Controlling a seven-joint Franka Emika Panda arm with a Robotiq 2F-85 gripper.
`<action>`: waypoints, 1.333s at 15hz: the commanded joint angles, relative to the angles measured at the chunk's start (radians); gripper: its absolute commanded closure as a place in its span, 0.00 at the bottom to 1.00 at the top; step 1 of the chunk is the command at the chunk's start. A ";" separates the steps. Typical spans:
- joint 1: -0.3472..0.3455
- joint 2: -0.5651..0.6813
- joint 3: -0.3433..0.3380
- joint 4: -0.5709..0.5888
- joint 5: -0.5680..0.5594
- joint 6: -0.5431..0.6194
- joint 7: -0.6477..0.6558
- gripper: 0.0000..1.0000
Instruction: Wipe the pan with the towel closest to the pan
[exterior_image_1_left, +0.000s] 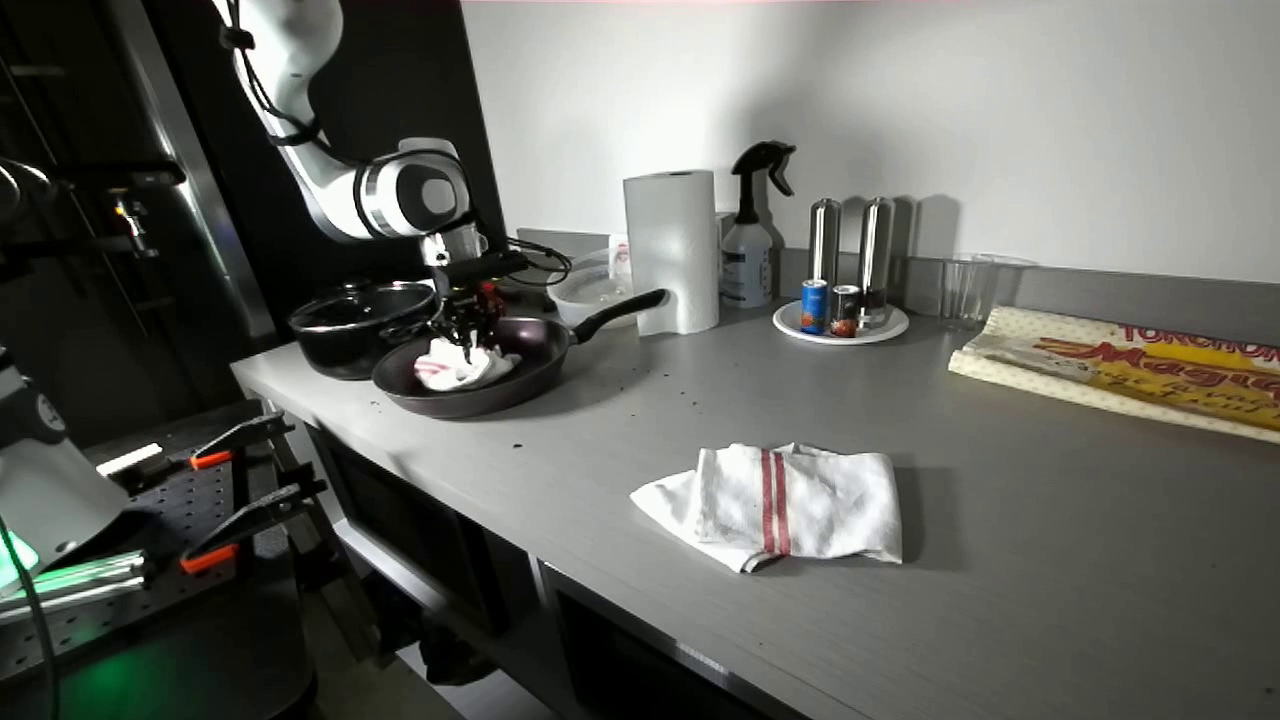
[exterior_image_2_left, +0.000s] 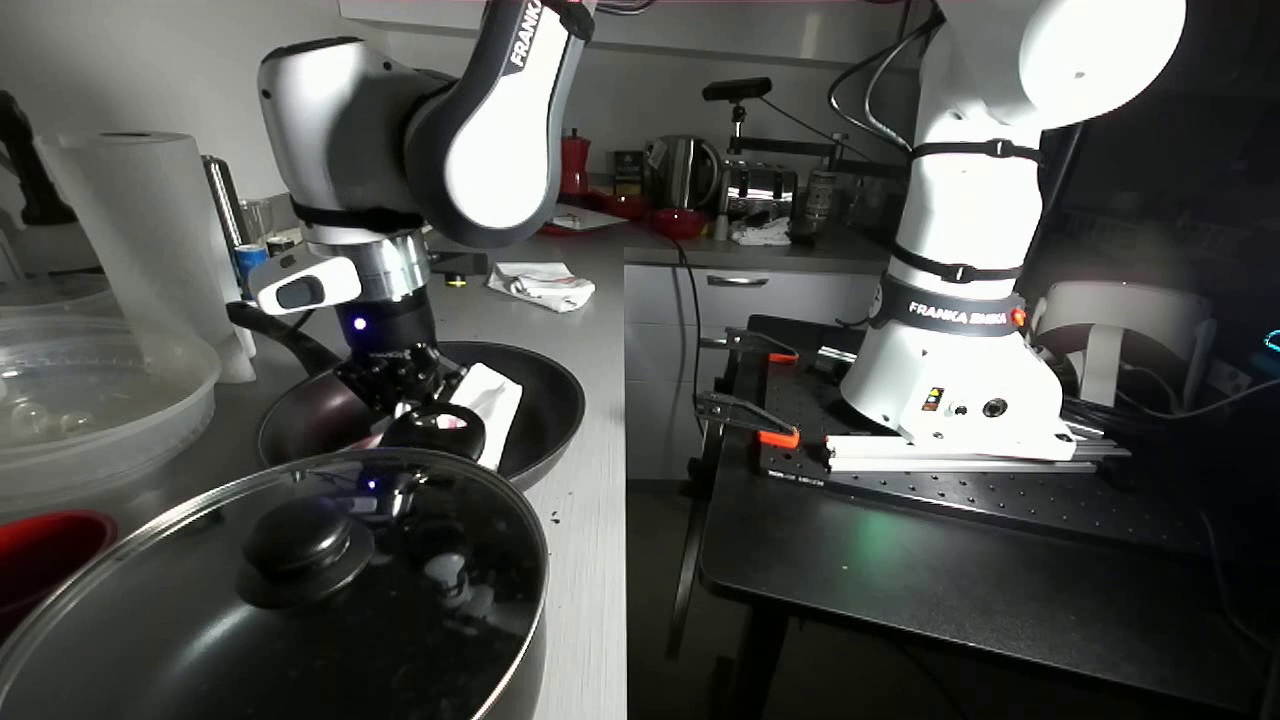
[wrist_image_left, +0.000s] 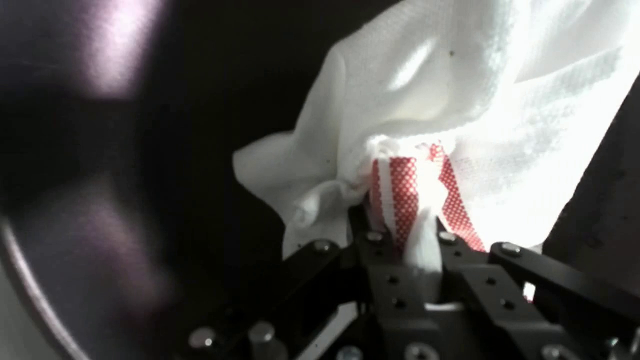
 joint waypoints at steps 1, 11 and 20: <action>0.005 0.072 -0.044 0.076 0.024 0.141 0.024 0.97; 0.028 0.075 -0.155 0.080 -0.010 0.312 0.094 0.97; 0.105 -0.107 -0.259 -0.114 -0.126 0.163 0.182 0.97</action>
